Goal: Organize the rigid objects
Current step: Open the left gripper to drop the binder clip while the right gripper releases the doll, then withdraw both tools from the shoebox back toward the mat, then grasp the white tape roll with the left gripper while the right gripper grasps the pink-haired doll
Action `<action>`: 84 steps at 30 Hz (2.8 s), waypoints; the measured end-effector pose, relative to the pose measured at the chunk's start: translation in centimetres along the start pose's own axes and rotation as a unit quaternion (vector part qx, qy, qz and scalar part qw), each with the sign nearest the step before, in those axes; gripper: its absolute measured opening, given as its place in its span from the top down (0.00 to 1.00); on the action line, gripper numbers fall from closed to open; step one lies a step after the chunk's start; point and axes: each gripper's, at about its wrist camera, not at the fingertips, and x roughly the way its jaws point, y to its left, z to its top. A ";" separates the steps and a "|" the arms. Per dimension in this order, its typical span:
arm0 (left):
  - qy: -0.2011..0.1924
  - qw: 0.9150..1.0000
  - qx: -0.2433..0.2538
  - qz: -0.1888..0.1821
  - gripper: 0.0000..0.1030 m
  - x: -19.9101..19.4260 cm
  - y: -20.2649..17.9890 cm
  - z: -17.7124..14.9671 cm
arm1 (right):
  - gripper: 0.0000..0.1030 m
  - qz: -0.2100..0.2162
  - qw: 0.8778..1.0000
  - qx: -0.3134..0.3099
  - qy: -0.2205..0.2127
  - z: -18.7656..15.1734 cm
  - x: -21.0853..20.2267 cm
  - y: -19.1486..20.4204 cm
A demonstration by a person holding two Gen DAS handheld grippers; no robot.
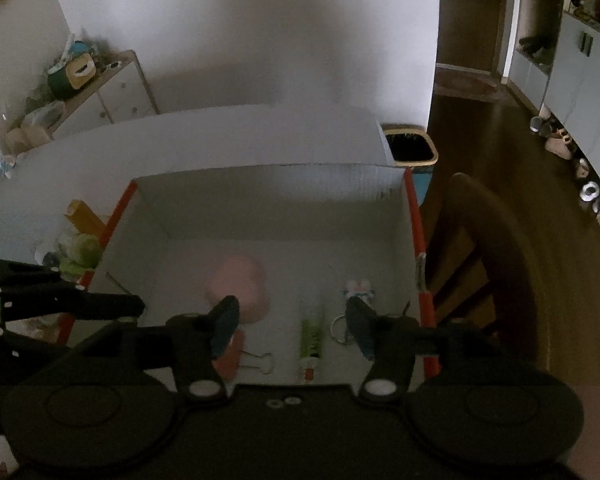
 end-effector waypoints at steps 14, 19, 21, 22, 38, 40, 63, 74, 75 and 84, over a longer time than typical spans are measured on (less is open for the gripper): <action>-0.061 0.998 0.022 -0.010 0.42 -5.7 2.1 -2.6 | 0.24 -0.005 0.999 0.021 -0.046 -1.7 -3.9 3.2; -0.083 0.996 0.037 -0.017 0.41 -7.4 3.0 -3.7 | 0.19 -0.014 0.997 0.025 -0.066 -2.5 -5.0 5.4; -0.090 0.995 0.040 -0.017 0.39 -8.1 3.6 -4.2 | 0.16 -0.018 0.997 0.026 -0.077 -2.9 -5.4 6.6; -0.093 0.995 0.041 -0.017 0.38 -8.4 3.9 -4.5 | 0.15 -0.019 0.996 0.028 -0.080 -3.1 -5.6 7.0; -0.143 0.990 0.014 -0.009 0.19 -13.1 11.9 -8.7 | 0.00 -0.013 0.985 0.061 -0.163 -6.7 -7.2 15.9; -0.141 0.990 0.006 -0.009 0.19 -13.3 13.2 -9.0 | 0.00 -0.012 0.984 0.064 -0.163 -6.9 -6.9 16.9; -0.115 0.987 -0.080 0.073 0.19 -8.4 28.2 -11.4 | 0.00 0.024 0.996 0.015 -0.084 -7.8 1.1 28.2; -0.079 0.989 -0.091 0.090 0.19 -3.7 31.0 -11.6 | 0.01 0.045 0.999 -0.026 -0.018 -8.3 6.4 31.3; -0.077 0.989 -0.093 0.089 0.19 -3.4 31.2 -11.4 | 0.01 0.047 0.998 -0.027 -0.012 -8.3 6.9 31.4; -0.060 0.990 -0.093 0.086 0.19 -1.7 32.1 -11.2 | 0.05 0.050 0.996 -0.068 0.030 -8.7 11.1 33.4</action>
